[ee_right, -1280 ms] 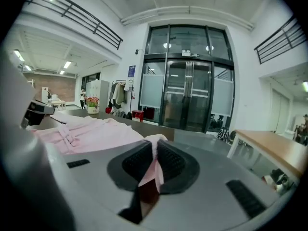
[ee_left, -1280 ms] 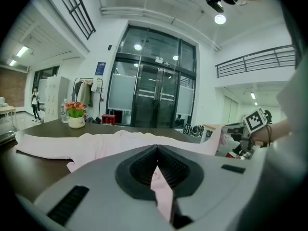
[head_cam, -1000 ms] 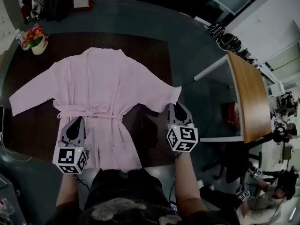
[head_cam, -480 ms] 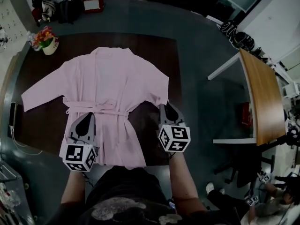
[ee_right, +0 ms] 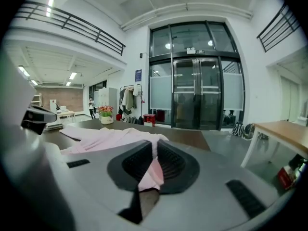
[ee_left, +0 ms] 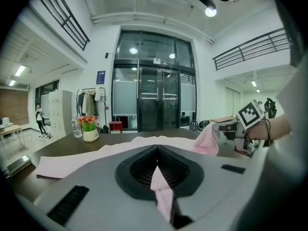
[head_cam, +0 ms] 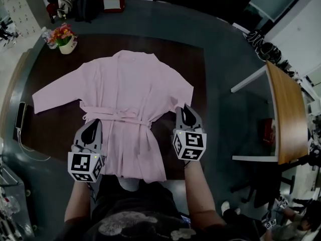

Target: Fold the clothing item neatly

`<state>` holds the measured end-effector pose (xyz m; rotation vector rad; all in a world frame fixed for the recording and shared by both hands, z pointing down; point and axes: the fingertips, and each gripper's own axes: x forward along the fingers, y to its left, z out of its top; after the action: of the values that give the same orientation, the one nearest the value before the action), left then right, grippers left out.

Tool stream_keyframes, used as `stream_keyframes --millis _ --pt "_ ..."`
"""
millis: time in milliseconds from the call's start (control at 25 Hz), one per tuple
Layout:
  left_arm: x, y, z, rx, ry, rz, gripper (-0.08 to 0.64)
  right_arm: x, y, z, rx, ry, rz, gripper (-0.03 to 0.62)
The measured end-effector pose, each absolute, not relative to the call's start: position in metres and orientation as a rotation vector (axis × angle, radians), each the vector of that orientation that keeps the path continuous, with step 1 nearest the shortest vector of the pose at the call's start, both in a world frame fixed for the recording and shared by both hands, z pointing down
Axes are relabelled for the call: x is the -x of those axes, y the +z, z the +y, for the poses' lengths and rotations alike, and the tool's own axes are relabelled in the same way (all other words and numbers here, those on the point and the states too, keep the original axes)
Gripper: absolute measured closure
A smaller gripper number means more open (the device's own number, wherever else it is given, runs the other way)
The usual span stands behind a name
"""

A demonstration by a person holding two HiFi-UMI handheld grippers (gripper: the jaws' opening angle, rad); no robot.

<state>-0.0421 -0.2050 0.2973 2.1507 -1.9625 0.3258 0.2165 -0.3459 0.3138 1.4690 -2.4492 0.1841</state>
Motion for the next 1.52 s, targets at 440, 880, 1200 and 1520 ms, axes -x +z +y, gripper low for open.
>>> stream_keyframes --millis 440,880,1200,1520 --pt "0.171 0.293 -0.233 -2.312 0.309 -1.834 0.551 -0.122 0.262 -0.371 -1.745 0.106 -2.318 0.571" --pt "0.276 0.301 -0.230 -2.318 0.309 -1.809 0.549 0.029 0.280 -0.362 -1.650 0.060 -2.317 0.571" --pt "0.305 0.318 -0.225 -2.291 0.318 -1.786 0.550 0.108 0.364 -0.327 -1.333 0.051 -2.269 0.571" --pt "0.304 0.336 -0.229 -2.302 0.353 -1.720 0.549 0.136 0.423 -0.298 -1.135 0.020 -2.199 0.569"
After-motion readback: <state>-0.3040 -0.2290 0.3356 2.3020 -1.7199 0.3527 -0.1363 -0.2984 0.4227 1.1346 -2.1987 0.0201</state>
